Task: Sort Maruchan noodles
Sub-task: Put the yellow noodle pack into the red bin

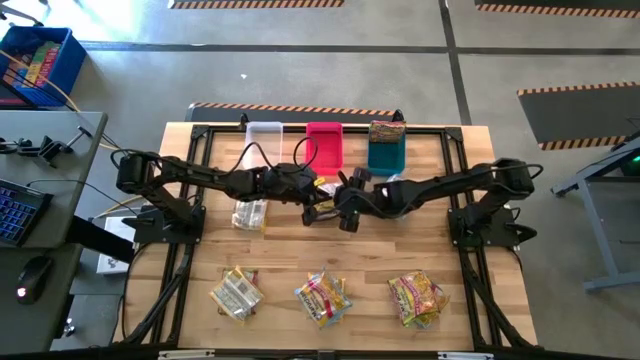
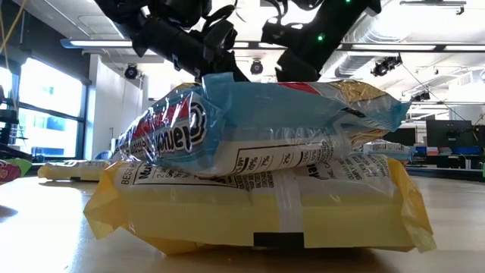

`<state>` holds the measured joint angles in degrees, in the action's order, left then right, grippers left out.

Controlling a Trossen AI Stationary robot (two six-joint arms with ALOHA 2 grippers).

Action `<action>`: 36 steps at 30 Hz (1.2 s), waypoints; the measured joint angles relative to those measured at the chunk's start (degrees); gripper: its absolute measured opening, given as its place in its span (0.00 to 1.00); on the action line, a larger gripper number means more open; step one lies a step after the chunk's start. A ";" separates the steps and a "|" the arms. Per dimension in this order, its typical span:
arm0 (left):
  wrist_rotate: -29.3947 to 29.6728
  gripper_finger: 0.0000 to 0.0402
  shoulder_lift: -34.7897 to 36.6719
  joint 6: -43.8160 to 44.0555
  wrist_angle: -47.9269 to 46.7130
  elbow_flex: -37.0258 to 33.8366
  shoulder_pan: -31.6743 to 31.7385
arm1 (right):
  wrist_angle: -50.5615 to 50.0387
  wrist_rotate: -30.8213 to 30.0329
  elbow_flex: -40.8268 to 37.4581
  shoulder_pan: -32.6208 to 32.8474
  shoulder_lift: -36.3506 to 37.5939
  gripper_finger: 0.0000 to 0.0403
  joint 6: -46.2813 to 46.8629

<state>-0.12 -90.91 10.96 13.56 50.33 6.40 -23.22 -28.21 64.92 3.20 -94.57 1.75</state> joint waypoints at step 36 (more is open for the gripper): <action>-7.05 0.11 23.57 -5.29 30.08 -31.34 1.01 | 3.79 9.36 -0.17 -1.96 6.99 0.20 -5.24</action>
<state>-7.17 -67.35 5.67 43.64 18.98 7.41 -19.43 -18.84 64.75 1.25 -87.58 -3.49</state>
